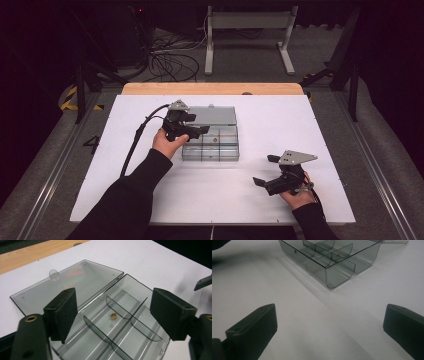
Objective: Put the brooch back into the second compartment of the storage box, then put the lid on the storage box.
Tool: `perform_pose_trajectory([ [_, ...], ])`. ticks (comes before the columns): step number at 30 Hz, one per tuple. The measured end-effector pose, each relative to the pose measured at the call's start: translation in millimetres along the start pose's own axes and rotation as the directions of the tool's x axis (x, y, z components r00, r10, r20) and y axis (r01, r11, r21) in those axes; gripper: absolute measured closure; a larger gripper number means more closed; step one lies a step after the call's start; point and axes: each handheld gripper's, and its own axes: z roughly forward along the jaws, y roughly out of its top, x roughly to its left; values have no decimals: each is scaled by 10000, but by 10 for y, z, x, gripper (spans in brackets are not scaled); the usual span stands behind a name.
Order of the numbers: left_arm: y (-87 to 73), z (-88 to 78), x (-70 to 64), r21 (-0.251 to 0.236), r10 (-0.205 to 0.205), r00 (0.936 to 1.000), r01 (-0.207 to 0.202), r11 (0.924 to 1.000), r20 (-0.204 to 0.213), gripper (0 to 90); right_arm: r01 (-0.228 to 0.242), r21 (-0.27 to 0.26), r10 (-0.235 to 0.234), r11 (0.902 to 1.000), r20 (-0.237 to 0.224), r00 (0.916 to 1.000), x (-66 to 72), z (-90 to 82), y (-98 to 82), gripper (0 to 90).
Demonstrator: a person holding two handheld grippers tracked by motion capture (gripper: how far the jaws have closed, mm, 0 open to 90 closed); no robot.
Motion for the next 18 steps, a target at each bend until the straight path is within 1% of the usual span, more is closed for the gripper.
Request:
perform_pose_trajectory([
  [1, 0, -12, -5, -10, -10, 10000, 10, 10000, -12, 201, 8, 41, -8, 10000, 13, 10000, 2, -1, 1, 0],
  [5, -4, -103, -26, 28, 304, 9993, -303, 9995, -208, 167, -17, 33, 16, 10000, 96, 10000, -2, -9, 1, 0],
  [6, -9, -123, -30, -53, 321, 9992, -323, 9995, -222, 164, -15, 21, 15, 10000, 106, 9999, -3, -11, 1, 0],
  [8, -23, -159, -35, -196, 214, 9997, -216, 9996, -112, 164, 6, -4, -6, 10000, 83, 10000, -2, -15, 3, 0],
  [9, -30, -175, -34, -245, 208, 9997, -211, 9995, -126, 164, 58, -2, -58, 10000, 44, 10000, 1, -16, 7, 0],
  [10, -33, -182, -31, -296, 250, 9996, -254, 9992, -148, 164, 154, 7, -154, 9999, 100, 9998, 7, -16, 13, 0],
  [11, -39, -196, -31, -250, 377, 9991, -383, 9990, -215, 165, 223, -9, -223, 9998, 125, 9997, 12, -17, 16, 0],
  [12, -45, -201, -41, -218, 348, 9992, -353, 9991, -217, 167, 281, -40, -280, 9996, 124, 9995, 17, -19, 19, 0],
  [13, -46, -210, -35, -215, 523, 9981, -530, 9984, -332, 169, 305, -58, -304, 9995, 135, 9994, 19, -21, 22, 0],
  [16, -56, -232, -47, -257, 477, 9983, -486, 9985, -321, 177, 157, -82, -155, 9998, 135, 9998, 10, -23, 26, 0],
  [17, -55, -241, -42, -279, 562, 9976, -573, 9980, -406, 177, 86, -86, -85, 9999, 129, 9999, 4, -25, 27, 0],
  [18, -57, -252, -46, -237, 447, 9983, -456, 9987, -376, 176, 39, -87, -38, 10000, 174, 9998, 0, -28, 30, 0],
])
